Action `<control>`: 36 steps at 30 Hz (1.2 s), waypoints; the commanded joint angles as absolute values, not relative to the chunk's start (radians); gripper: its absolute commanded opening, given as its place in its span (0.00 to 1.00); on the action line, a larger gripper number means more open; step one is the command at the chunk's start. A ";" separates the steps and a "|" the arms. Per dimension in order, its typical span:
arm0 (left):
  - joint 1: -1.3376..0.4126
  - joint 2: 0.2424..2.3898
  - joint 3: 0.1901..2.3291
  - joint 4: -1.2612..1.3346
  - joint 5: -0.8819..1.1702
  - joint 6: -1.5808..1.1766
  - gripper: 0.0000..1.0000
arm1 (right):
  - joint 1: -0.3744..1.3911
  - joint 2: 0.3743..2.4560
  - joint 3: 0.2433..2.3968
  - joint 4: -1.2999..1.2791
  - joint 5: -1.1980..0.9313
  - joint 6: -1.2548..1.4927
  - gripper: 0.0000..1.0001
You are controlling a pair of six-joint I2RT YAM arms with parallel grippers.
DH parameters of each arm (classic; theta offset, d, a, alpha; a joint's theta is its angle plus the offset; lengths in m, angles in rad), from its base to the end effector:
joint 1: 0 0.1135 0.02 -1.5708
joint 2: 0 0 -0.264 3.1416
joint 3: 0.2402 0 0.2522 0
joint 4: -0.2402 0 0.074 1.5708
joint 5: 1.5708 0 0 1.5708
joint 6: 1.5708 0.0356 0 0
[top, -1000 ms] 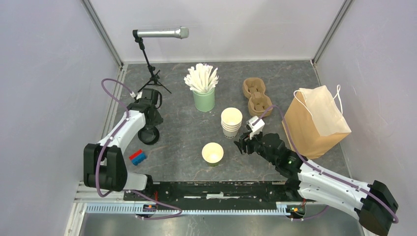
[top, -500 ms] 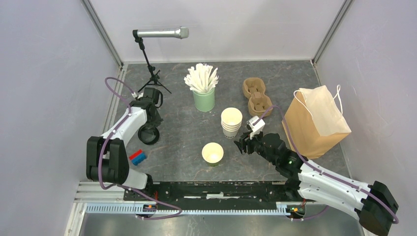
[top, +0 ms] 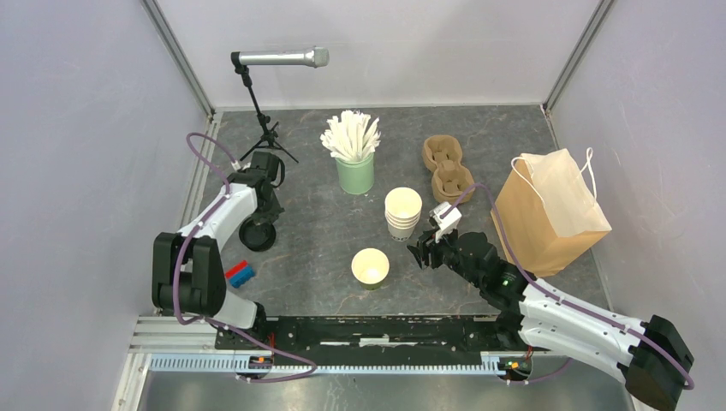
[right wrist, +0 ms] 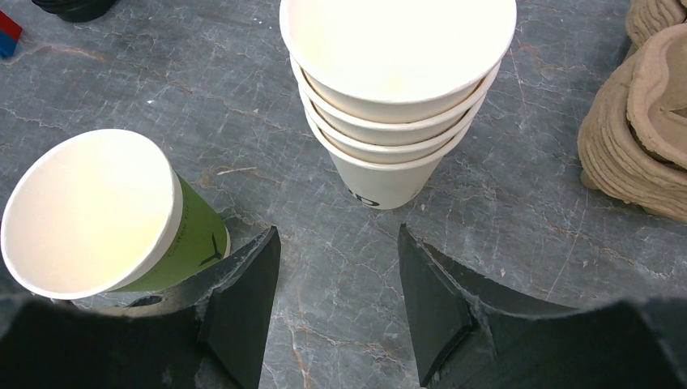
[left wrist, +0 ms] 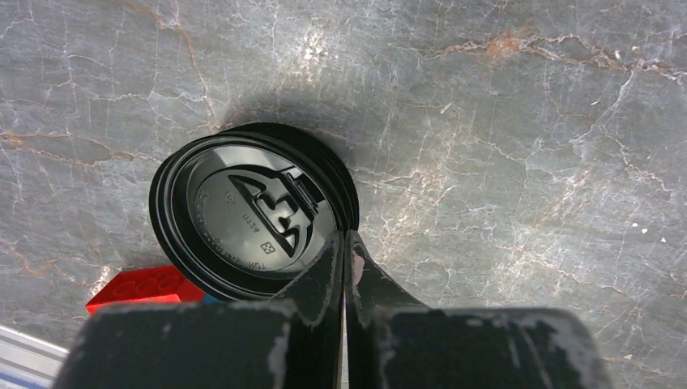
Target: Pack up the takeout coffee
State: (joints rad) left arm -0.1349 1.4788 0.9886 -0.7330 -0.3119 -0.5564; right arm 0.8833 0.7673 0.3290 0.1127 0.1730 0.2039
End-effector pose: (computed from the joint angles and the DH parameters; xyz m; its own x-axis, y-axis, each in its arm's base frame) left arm 0.2758 -0.0264 0.2126 -0.8040 -0.3981 -0.4416 -0.4713 0.8796 0.0651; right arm 0.1193 0.1357 0.2122 -0.3320 -0.0900 -0.9390 -0.6031 0.7857 0.1379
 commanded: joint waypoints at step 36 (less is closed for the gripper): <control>-0.130 0.857 1.051 -0.772 0.650 -0.613 0.02 | 0.889 0.685 0.314 0.787 -0.418 0.047 0.98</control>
